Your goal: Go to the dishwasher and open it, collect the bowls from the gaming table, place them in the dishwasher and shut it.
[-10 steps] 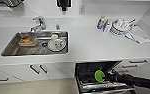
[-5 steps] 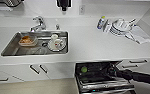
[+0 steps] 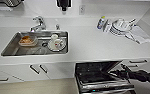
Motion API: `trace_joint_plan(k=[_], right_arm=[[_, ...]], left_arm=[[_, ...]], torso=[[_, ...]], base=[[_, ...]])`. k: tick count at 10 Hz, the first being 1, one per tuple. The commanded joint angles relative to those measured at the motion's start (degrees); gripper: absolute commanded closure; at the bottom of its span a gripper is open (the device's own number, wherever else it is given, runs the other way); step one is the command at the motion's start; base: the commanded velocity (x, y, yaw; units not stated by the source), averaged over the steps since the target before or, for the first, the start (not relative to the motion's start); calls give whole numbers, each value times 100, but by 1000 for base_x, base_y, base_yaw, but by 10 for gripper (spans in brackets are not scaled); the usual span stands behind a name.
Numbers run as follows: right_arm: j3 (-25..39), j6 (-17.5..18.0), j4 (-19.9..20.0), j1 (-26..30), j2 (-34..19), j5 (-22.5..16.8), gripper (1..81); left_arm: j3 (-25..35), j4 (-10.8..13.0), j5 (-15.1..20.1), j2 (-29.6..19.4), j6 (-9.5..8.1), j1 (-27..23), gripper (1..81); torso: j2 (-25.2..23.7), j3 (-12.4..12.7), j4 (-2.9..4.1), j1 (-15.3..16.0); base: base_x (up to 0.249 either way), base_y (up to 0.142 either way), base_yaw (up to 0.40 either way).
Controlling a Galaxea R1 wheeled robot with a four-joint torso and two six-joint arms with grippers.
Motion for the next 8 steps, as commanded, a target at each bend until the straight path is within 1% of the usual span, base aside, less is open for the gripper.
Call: trace_joint_plan(k=[1,3,4,6,8], right_arm=[[511,-458,89,-507,-1043,-970,10],[335,-705,54,-1377,-1070,-865,10],[273,-784,54,-1746,-1026,-725,10],[-147,-943,54,-2581,-684,-180,10],[-508,-1109,53,-3179,-228,-39,10]], left_arm=[[-5,-3,263,-41,-4,148,10],[-5,-3,290,-59,-4,140,10],[-5,-3,281,-67,-12,148,10],[-5,6,281,-50,-4,148,10],[-5,-3,263,-67,-4,140,10]], torso=[[0,0,0,0],[0,0,0,0],[0,0,0,0],[0,0,0,0],[0,0,0,0]], base=[[0,0,0],[0,0,0],[0,0,0],[0,0,0],[0,0,0]])
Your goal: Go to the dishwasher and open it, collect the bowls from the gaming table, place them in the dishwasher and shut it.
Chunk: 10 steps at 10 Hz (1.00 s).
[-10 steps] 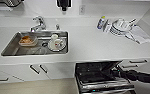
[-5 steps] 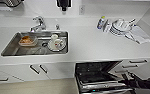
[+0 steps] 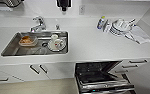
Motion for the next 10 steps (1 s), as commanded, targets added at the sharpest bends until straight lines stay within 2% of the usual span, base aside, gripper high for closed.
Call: trace_joint_plan(k=[1,3,5,6,10], right_arm=[[-757,-467,34,-990,626,366,10],[-1531,-590,-2,-1439,1285,534,10],[-1928,-749,7,-1765,1708,753,10],[-1981,-757,-2,-1878,1796,841,10],[-2060,-810,-2,-2028,2007,982,10]], left_arm=[[1,-12,222,-35,-1,149,10],[1,-3,231,-17,7,149,10],[1,-3,204,-26,7,132,10],[1,-3,204,-44,7,132,10],[1,-3,204,-71,7,132,10]], torso=[[0,0,0,0],[0,0,0,0],[-1155,0,0,741],[-650,0,0,413],[-1380,2,0,863]], base=[[0,0,0],[0,0,0],[0,0,0],[0,0,0],[0,0,0]])
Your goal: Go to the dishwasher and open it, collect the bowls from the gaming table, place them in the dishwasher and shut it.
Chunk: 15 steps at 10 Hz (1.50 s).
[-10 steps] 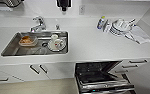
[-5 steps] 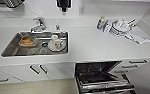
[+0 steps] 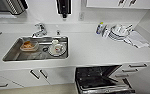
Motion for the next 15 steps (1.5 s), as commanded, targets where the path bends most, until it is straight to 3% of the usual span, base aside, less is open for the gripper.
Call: trace_joint_plan(k=[1,3,5,9,10,15], right_arm=[[-76,-24,5,186,-119,-229,10],[-190,-24,5,178,-13,-229,10],[-234,-24,5,178,31,-229,10],[-252,-24,5,230,66,-238,10],[-296,-24,22,248,110,-229,10],[-621,47,84,406,365,-238,10]], left_arm=[[1,-1,233,-15,7,128,10],[1,-1,242,-24,7,128,10],[1,-1,242,-24,7,128,10],[1,-1,250,-24,7,128,10],[1,-1,250,-24,7,128,10],[1,-1,250,-42,16,128,10]], torso=[[-564,0,0,365],[-973,-125,0,621],[-1346,-580,0,852],[-2075,-1222,0,1313],[-2269,-866,0,1438],[-3124,-1051,0,1974]], base=[[0,0,0],[0,0,0],[0,0,0],[0,0,0],[0,0,0],[0,0,0]])
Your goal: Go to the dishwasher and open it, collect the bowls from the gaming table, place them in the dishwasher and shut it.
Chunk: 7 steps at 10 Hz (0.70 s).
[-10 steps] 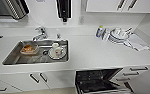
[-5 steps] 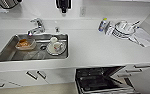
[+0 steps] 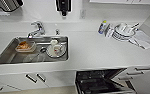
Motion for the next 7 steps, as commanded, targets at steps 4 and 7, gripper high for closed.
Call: trace_joint_plan(k=[4,7], right_arm=[[-349,181,651,728,-14,-264,10],[-235,190,1943,1387,-331,-202,10]], left_arm=[[1,-9,233,-52,7,136,10],[1,-1,242,-79,-19,136,10]], torso=[[-1141,0,0,726],[-900,0,0,564]], base=[[0,0,0],[0,0,0]])
